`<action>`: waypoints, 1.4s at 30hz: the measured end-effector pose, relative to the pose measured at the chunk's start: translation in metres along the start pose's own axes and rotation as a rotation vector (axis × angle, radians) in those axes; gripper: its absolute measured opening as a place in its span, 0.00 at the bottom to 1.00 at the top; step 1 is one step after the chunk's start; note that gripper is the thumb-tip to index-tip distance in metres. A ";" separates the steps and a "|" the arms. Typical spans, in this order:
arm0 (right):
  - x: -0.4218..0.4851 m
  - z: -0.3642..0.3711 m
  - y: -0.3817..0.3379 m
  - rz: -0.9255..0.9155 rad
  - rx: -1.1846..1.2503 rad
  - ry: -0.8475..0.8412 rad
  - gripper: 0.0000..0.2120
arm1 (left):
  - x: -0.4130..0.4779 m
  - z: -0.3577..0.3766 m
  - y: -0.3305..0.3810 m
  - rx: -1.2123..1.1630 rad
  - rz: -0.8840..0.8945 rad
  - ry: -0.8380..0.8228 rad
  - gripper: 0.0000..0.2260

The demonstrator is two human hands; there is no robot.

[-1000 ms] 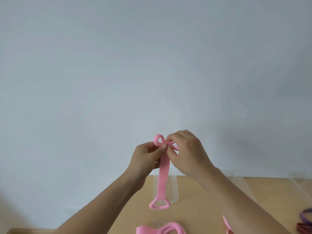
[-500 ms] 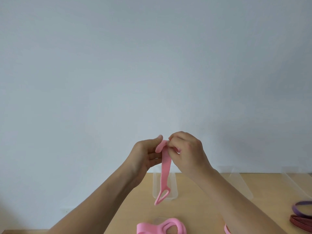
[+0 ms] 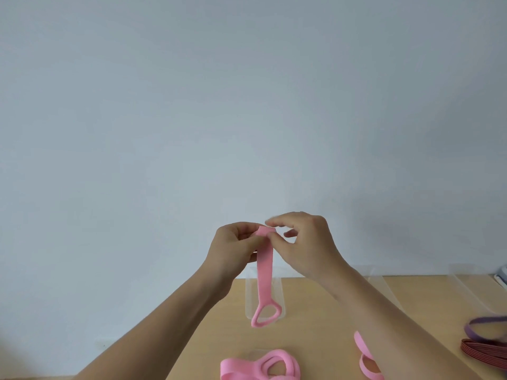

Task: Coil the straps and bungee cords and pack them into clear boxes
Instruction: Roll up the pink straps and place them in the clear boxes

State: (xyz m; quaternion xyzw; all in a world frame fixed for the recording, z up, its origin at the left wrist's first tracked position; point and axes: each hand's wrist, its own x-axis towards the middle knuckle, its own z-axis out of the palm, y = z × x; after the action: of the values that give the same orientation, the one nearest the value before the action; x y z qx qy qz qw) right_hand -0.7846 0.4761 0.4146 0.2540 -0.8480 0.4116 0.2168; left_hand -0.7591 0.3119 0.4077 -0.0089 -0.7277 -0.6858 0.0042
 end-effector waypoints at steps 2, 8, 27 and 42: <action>0.003 -0.002 -0.003 0.091 0.021 -0.044 0.08 | -0.001 0.002 0.000 0.033 0.018 0.025 0.07; 0.005 -0.002 -0.006 0.083 0.000 -0.162 0.09 | -0.005 0.003 -0.003 0.070 0.028 0.077 0.08; 0.002 0.007 -0.004 -0.114 -0.039 0.231 0.12 | -0.012 0.013 -0.006 -0.401 -0.247 0.034 0.09; 0.000 0.010 0.003 -0.228 -0.164 0.377 0.14 | -0.011 0.018 -0.004 -0.263 -0.090 0.018 0.09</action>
State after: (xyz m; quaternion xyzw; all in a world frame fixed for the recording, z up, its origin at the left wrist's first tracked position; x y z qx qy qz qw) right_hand -0.7878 0.4703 0.4070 0.2481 -0.7891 0.3543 0.4362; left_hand -0.7478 0.3297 0.4022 0.0296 -0.6309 -0.7750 -0.0211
